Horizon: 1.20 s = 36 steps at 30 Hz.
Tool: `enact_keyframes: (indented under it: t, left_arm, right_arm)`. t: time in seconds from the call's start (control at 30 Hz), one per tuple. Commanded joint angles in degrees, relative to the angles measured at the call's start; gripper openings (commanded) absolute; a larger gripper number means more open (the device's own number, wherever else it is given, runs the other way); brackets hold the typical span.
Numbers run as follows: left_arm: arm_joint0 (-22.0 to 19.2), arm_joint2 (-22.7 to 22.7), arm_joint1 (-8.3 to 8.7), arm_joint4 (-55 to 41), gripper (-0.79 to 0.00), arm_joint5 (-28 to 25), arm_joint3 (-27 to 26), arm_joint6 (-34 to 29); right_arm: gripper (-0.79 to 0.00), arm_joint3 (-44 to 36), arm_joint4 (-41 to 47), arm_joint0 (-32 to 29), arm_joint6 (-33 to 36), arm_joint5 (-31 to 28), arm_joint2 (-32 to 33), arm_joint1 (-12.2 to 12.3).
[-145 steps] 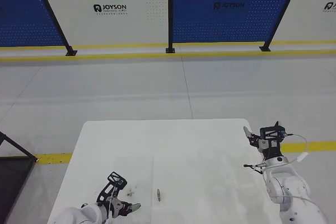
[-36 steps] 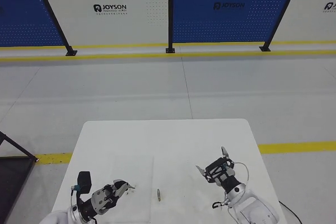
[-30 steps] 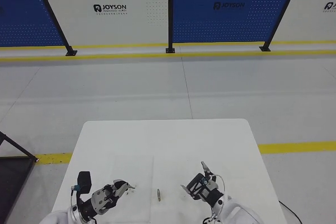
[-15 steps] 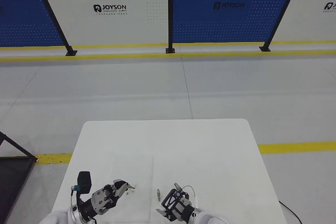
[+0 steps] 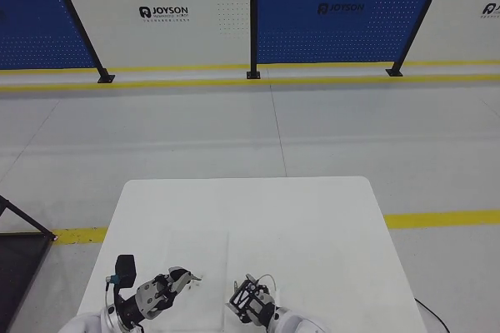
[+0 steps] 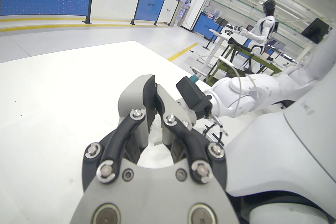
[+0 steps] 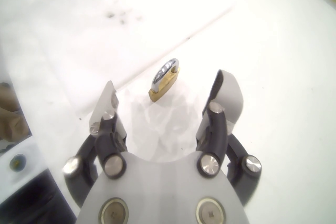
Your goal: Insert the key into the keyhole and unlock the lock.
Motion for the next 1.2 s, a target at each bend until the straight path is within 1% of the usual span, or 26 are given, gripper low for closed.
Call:
enact_keyframes:
  t: [0.0,0.3,0.5,0.6,0.63,0.67,0.7,0.73,0.77,1.0,1.1,1.17]
  left_arm:
    - [0.0,0.0,0.0,0.0,-0.785,0.0,0.0,0.0]
    - [0.0,0.0,0.0,0.0,-0.785,0.0,0.0,0.0]
    - [0.0,0.0,0.0,0.0,-0.785,0.0,0.0,0.0]
    - [0.0,0.0,0.0,0.0,-0.785,0.0,0.0,0.0]
    - [0.0,0.0,0.0,0.0,-0.785,0.0,0.0,0.0]
    - [0.0,0.0,0.0,0.0,-0.785,0.0,0.0,0.0]
    - [0.0,0.0,0.0,0.0,-0.785,0.0,0.0,0.0]
    - [0.0,0.0,0.0,0.0,-0.785,0.0,0.0,0.0]
    - [0.0,0.0,0.0,0.0,-0.785,0.0,0.0,0.0]
    - [0.0,0.0,0.0,0.0,-0.785,0.0,0.0,0.0]
    - [0.0,0.0,0.0,0.0,-0.785,0.0,0.0,0.0]
    - [0.0,0.0,0.0,0.0,-0.785,0.0,0.0,0.0]
  right_arm:
    - [-0.397,0.5,0.0,0.5,-0.1,0.2,-0.4,-0.1]
    - [-0.431,2.8,0.8,2.2,-0.1,1.6,-1.7,-0.9]
    - [-0.502,3.6,1.6,3.0,0.2,2.2,-2.2,-1.3]
    - [-0.579,3.9,2.0,3.2,0.5,2.3,-2.4,-1.4]
    - [-0.625,3.9,2.0,3.3,0.5,2.3,-2.4,-1.4]
    - [-0.65,4.0,2.1,3.4,0.5,2.4,-2.5,-1.4]
    - [-0.711,4.1,2.1,3.4,0.5,2.4,-2.5,-1.5]
    - [-0.739,4.1,2.2,3.5,0.5,2.4,-2.5,-1.5]
    - [-0.785,4.1,2.2,3.5,0.3,2.4,-2.6,-1.5]
    - [-0.785,1.9,2.9,2.3,-1.9,3.3,-1.4,-1.2]
    - [-0.785,-0.4,4.3,1.2,-3.6,3.3,0.6,-0.7]
    - [-0.785,-2.6,6.3,0.1,-5.2,2.2,2.6,-0.2]
